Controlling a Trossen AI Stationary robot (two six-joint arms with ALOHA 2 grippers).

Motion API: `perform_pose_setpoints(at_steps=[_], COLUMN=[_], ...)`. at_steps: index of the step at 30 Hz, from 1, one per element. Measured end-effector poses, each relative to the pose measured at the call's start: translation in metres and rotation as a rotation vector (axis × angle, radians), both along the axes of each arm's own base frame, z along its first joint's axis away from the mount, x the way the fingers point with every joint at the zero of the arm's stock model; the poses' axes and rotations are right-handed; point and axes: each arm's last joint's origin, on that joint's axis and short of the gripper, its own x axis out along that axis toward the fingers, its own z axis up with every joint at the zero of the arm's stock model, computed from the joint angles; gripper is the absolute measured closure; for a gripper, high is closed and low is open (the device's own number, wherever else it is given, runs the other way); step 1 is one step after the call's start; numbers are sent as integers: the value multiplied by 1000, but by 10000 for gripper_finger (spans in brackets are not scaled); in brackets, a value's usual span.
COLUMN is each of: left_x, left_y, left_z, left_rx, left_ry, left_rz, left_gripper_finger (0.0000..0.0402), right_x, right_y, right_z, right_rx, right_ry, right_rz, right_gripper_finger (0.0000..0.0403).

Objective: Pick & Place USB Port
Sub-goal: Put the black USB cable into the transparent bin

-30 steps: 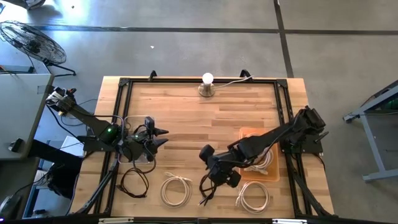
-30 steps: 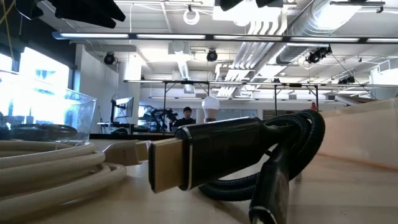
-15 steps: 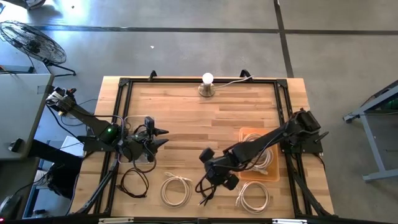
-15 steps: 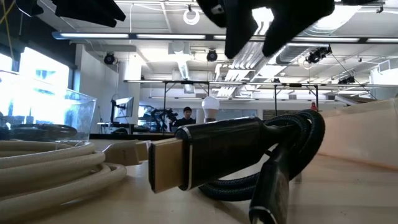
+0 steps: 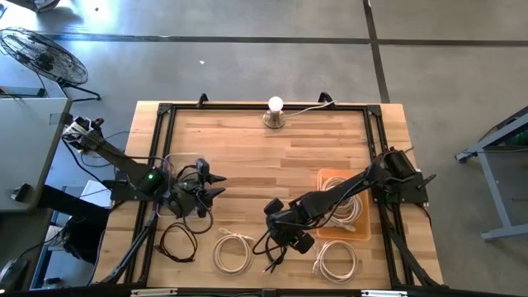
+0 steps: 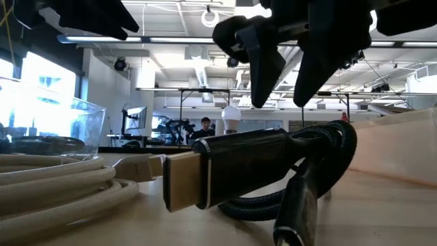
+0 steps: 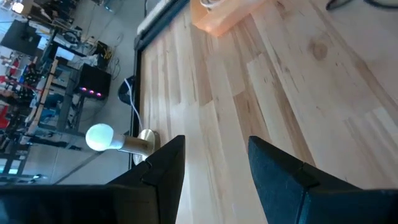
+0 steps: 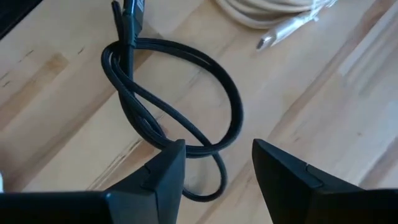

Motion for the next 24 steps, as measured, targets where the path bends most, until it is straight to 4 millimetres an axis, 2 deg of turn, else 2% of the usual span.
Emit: perform_pose_setpoints(at_steps=[9, 16, 24], left_x=[9, 10, 10], left_y=[-6, -6, -7], left_z=[-13, -14, -14], left_rx=[35, 33, 19], left_ry=[54, 56, 61], left_rz=[1, -1, -16], left_gripper_finger=[231, 231, 231], right_x=[6, 14, 17], right_y=[-7, -13, -17], right_z=[-9, -23, -26], right_rx=[82, 154, 186], right_ry=[57, 110, 120], right_rz=[-60, -77, -80], right_gripper_finger=[226, 226, 229])
